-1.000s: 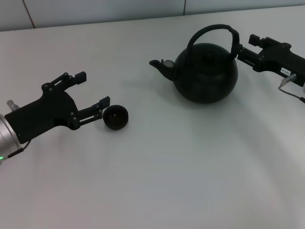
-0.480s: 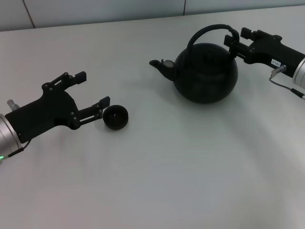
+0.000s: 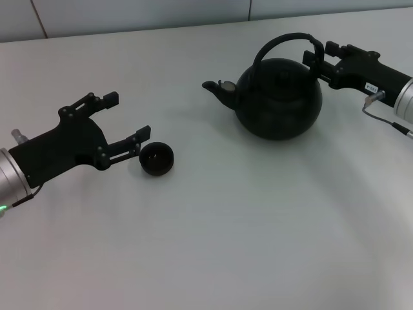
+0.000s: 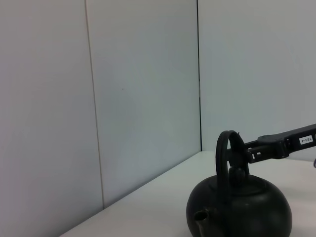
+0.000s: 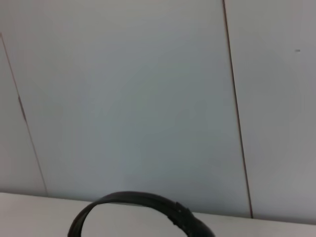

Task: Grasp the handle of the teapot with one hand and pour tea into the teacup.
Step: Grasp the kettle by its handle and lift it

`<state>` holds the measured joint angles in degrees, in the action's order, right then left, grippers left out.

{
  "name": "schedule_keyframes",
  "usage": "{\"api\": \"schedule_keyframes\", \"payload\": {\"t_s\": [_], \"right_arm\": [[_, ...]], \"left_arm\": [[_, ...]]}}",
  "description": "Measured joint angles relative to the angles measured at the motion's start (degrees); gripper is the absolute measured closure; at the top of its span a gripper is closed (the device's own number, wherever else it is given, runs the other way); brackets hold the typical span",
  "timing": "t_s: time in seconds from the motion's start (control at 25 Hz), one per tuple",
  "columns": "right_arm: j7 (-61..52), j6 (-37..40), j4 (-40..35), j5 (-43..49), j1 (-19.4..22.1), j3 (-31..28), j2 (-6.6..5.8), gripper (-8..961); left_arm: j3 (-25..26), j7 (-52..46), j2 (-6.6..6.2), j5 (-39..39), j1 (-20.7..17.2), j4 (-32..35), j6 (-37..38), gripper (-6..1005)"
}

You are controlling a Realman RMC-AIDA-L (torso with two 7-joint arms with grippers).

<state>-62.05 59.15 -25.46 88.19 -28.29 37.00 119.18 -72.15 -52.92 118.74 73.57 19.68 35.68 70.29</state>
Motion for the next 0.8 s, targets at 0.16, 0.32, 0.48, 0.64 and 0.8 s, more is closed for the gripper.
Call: {"api": "schedule_keyframes", "payload": {"t_s": [0.16,0.32,0.48,0.64,0.8], "right_arm": [[0.3,0.0,0.1,0.0,0.0,0.5,0.00,460],[2.2,0.0,0.1,0.0,0.0,1.1,-0.01,466],[2.9,-0.1,0.2,0.0,-0.2,1.3,0.05,619],[3.4,-0.2,0.2,0.0,-0.3,1.3,0.03,769],[4.7,-0.3,0.3,-0.1,-0.3,1.2,0.08,843]], "left_arm": [[0.0,0.0,0.00,0.0,0.3,0.0,-0.2,138],[0.0,0.0,0.00,0.0,0.5,0.0,-0.2,137],[0.0,0.0,0.00,0.0,0.5,0.0,-0.2,137],[0.0,0.0,0.00,0.0,0.6,0.0,-0.2,138],[0.0,0.0,0.00,0.0,0.7,0.0,-0.2,137]]}}
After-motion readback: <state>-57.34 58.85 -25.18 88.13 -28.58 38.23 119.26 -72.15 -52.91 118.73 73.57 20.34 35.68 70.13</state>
